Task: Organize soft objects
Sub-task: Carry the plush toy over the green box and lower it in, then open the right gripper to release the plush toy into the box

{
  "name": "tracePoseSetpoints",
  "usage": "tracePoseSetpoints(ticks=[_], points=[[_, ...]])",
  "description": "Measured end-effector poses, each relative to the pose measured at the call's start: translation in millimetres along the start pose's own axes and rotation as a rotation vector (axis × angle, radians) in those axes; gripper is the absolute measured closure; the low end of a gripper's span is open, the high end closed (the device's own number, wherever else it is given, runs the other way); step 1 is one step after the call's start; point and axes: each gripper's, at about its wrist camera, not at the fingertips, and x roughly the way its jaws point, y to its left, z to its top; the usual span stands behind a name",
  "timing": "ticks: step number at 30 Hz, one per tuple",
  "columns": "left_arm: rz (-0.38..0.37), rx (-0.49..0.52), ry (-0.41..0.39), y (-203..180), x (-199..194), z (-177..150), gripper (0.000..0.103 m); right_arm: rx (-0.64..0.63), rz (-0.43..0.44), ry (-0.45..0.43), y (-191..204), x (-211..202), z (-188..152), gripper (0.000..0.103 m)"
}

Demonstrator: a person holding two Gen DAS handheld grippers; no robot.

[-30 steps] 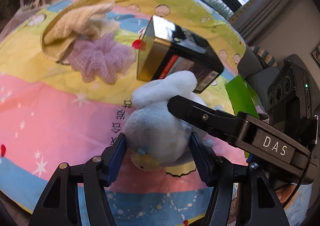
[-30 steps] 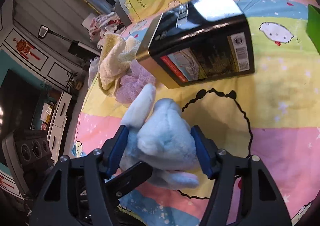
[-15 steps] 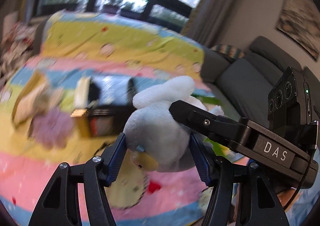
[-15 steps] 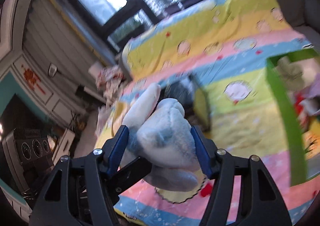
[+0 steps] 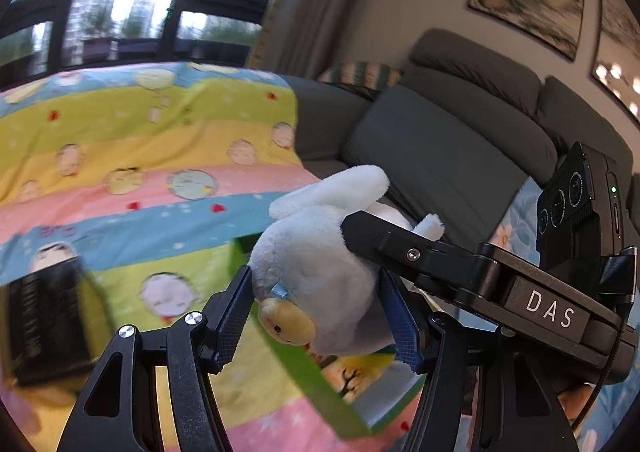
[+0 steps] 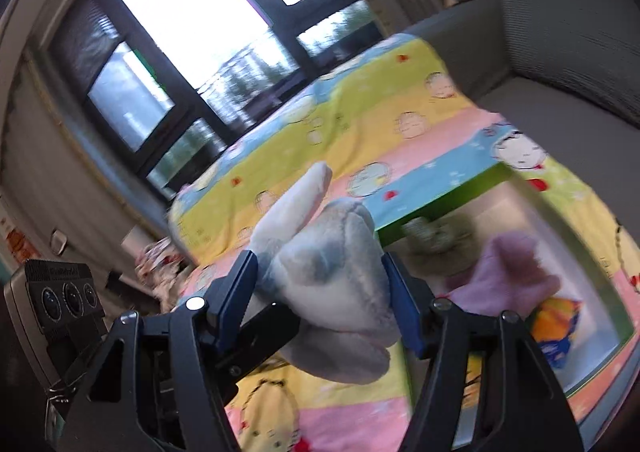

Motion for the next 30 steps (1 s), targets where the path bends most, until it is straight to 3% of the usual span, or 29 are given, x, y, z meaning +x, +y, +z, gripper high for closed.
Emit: tracePoseSetpoints(ticks=[6, 16, 22, 30], points=[[-0.049, 0.004, 0.066, -6, 59, 3, 0.039, 0.1, -0.07, -0.005, -48, 17, 10, 0.04], [-0.066, -0.021, 0.189, -6, 129, -6, 0.039, 0.213, -0.178, 0.028, -92, 46, 12, 0.041], [-0.028, -0.062, 0.257, 2, 151, -16, 0.039, 0.282, -0.209, 0.101, -113, 70, 6, 0.043], [-0.011, -0.066, 0.259, 3, 151, -20, 0.039, 0.305, -0.215, 0.115, -115, 72, 3, 0.042]])
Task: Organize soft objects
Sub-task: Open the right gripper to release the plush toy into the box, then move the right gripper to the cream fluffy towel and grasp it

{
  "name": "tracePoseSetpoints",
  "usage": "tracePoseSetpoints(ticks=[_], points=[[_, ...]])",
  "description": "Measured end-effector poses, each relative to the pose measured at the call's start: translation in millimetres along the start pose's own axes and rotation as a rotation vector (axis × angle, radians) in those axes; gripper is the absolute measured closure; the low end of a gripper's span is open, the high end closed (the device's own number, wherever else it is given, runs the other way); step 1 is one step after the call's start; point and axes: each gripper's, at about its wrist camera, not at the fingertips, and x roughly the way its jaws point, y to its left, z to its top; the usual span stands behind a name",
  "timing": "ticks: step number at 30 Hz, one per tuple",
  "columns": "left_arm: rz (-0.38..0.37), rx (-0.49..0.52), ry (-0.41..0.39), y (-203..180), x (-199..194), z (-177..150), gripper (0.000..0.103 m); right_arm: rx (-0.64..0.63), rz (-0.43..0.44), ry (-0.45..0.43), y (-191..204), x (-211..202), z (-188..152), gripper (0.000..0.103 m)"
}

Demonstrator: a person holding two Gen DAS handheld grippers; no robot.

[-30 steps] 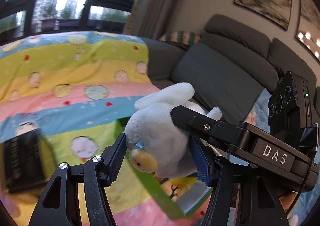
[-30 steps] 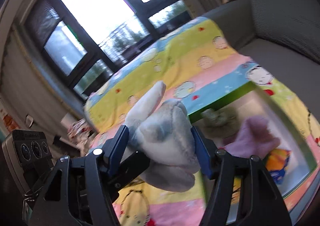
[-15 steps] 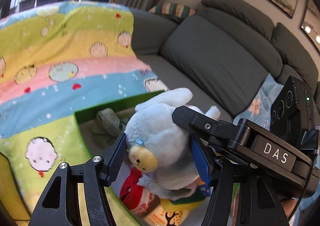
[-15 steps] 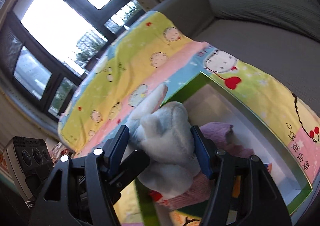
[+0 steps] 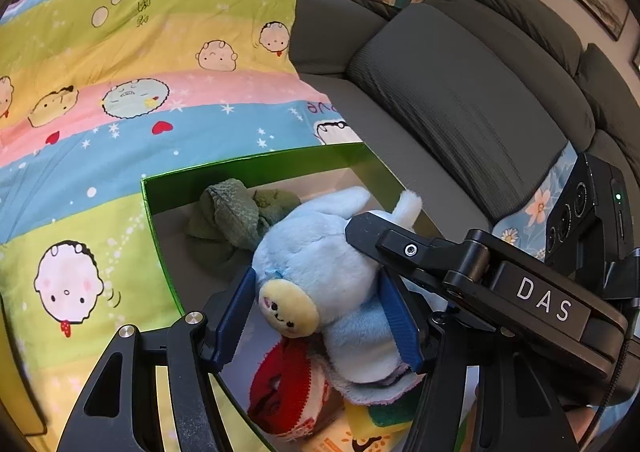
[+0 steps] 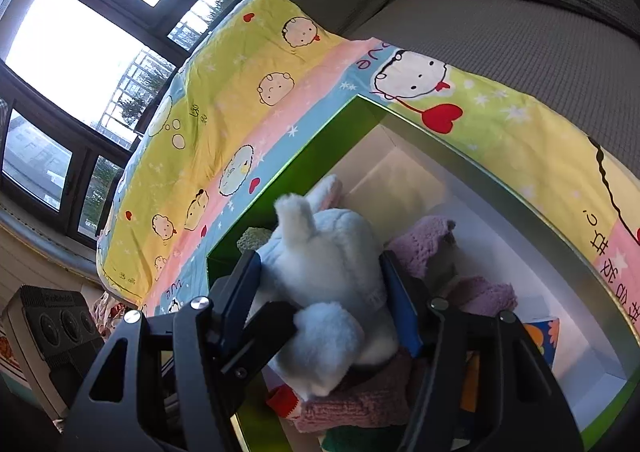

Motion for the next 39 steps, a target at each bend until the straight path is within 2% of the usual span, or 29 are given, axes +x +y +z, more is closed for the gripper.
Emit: tracePoseSetpoints(ticks=[2, 5, 9, 13, 17, 23, 29, 31, 34, 39], points=[[0.014, 0.001, 0.003, -1, -3, -1, 0.039, -0.013, -0.012, 0.002, 1, -1, 0, 0.041], [0.012, 0.0, -0.004, -1, -11, -2, 0.039, -0.055, -0.041, -0.014, 9, -10, -3, 0.033], [0.01, 0.011, -0.041, -3, -32, -4, 0.039, -0.092, -0.033, -0.055, 18, -27, -7, 0.024], [0.053, 0.022, -0.066, 0, -58, -10, 0.038, -0.104, -0.021, -0.099, 24, -47, -12, 0.013], [0.07, -0.008, -0.105, 11, -89, -19, 0.029, -0.14, -0.017, -0.136, 36, -64, -20, 0.008], [0.093, -0.053, -0.162, 31, -142, -44, 0.029, -0.2, -0.043, -0.194, 57, -88, -34, 0.005], [0.158, -0.098, -0.227, 54, -202, -79, 0.029, -0.223, -0.074, -0.221, 77, -101, -55, 0.001], [0.193, -0.143, -0.257, 65, -224, -94, 0.029, -0.245, -0.053, -0.237, 88, -105, -64, 0.001], [0.272, -0.177, -0.289, 80, -252, -117, 0.029, -0.283, 0.0, -0.222, 104, -108, -77, 0.001], [0.403, -0.29, -0.322, 111, -291, -159, 0.029, -0.393, 0.02, -0.215, 133, -106, -100, 0.001]])
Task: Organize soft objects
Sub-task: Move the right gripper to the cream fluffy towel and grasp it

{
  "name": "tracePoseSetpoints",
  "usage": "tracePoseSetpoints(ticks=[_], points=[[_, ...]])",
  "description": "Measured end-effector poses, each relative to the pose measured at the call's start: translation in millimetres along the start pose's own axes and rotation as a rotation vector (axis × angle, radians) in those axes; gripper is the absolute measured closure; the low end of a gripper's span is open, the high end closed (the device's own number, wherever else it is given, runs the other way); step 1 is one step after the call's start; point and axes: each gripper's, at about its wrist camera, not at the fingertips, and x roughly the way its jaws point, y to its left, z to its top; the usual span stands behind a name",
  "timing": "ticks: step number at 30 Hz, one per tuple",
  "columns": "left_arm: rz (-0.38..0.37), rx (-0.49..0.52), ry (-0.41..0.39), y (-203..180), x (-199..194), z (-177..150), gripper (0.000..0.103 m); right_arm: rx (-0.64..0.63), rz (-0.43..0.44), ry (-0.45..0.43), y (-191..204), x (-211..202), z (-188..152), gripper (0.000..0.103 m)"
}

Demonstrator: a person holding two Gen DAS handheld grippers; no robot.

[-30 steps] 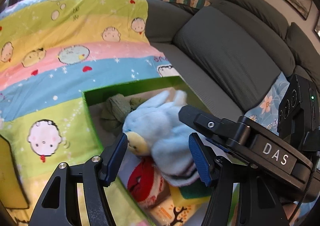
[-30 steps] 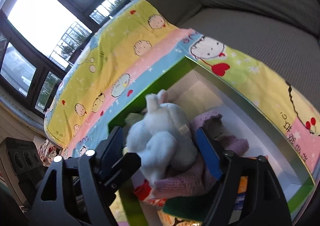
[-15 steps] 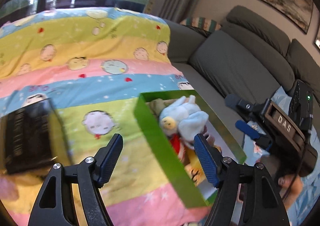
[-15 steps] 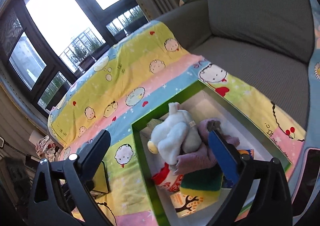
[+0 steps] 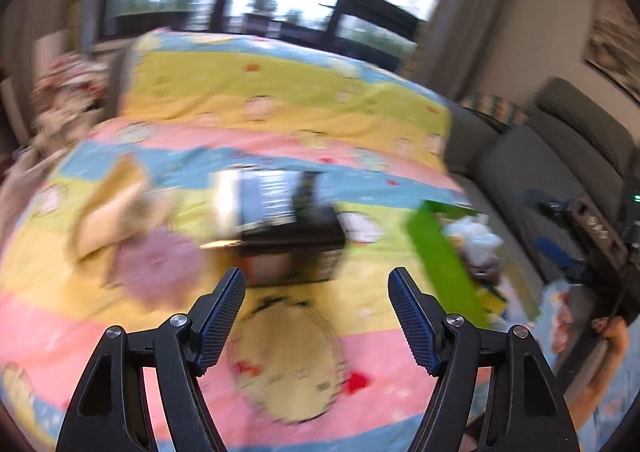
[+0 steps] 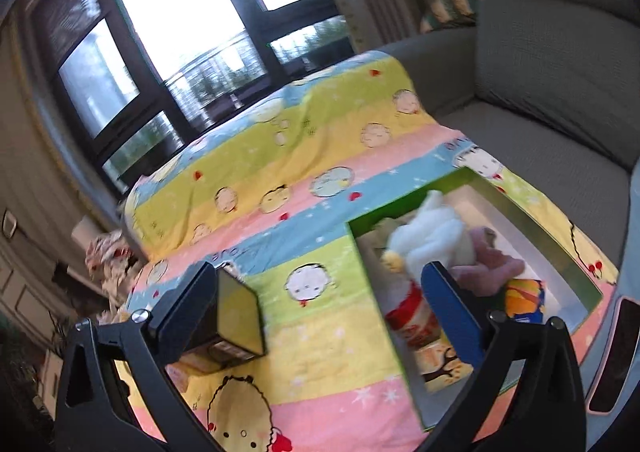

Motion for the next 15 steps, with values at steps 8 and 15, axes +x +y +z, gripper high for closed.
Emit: tracePoseSetpoints(ticks=[8, 15], points=[[0.121, -0.167, -0.023, 83, -31, -42, 0.012, -0.104, 0.151, 0.055, 51, 1, -17, 0.001], [0.213, -0.288, -0.038, 133, -42, -55, 0.012, -0.212, 0.262, 0.126, 116, 10, -49, 0.001]])
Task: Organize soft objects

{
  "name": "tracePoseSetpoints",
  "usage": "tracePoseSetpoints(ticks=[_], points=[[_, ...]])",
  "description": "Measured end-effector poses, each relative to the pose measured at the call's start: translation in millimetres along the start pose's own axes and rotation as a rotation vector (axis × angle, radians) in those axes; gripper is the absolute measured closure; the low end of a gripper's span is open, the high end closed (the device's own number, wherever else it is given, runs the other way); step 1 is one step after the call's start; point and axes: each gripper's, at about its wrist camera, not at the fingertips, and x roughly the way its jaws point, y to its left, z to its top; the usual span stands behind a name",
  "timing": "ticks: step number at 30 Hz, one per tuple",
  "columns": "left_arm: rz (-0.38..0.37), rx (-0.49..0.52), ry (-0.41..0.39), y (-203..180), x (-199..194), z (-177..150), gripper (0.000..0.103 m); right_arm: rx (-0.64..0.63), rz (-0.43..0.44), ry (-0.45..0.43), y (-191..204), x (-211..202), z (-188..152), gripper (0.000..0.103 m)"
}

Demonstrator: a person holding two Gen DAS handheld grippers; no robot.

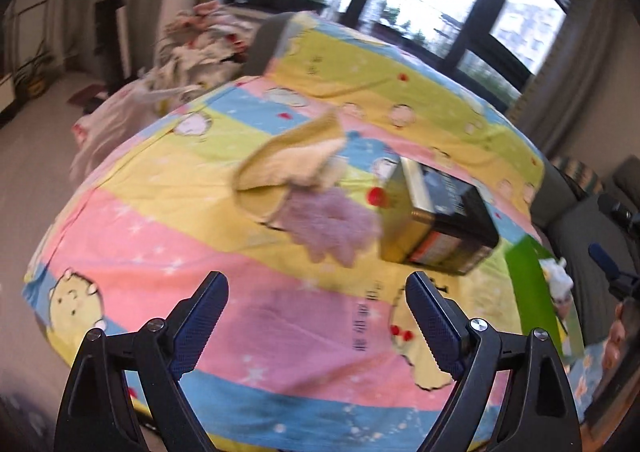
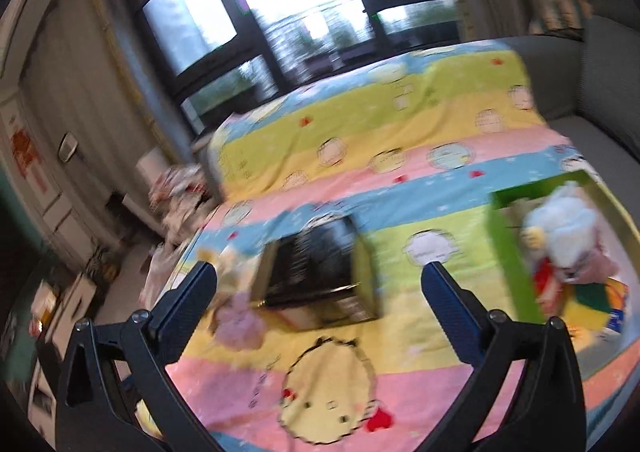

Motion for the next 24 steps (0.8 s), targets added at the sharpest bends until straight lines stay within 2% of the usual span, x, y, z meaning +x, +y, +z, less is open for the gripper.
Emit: tracePoseSetpoints(ticks=[6, 10, 12, 14, 19, 20, 22, 23, 24], points=[[0.067, -0.087, -0.021, 30, -2, 5, 0.012, -0.121, 0.124, 0.165, 83, 66, -17, 0.001], [0.077, -0.125, -0.004, 46, 2, 7, 0.012, -0.179, 0.173, 0.274, 138, 124, -25, 0.002], [0.1, -0.129, -0.009, 51, 2, 8, 0.012, -0.194, 0.141, 0.315, 159, 151, -28, 0.002], [0.105, -0.144, -0.017, 58, 1, 9, 0.012, -0.238, 0.127, 0.32, 177, 174, -31, 0.003], [0.083, -0.179, -0.015, 69, -1, 12, 0.012, -0.247, 0.042, 0.395, 191, 242, -37, 0.014], [0.088, -0.181, -0.014, 69, -1, 12, 0.012, -0.249, 0.036, 0.403, 192, 252, -38, 0.023], [0.089, -0.181, -0.011, 69, 0, 12, 0.012, -0.234, 0.021, 0.43, 187, 271, -41, 0.049], [0.082, -0.18, -0.011, 70, 1, 13, 0.012, -0.225, 0.024, 0.454, 187, 280, -43, 0.079], [0.073, -0.182, -0.011, 70, 1, 13, 0.012, -0.219, 0.034, 0.481, 185, 287, -45, 0.092]])
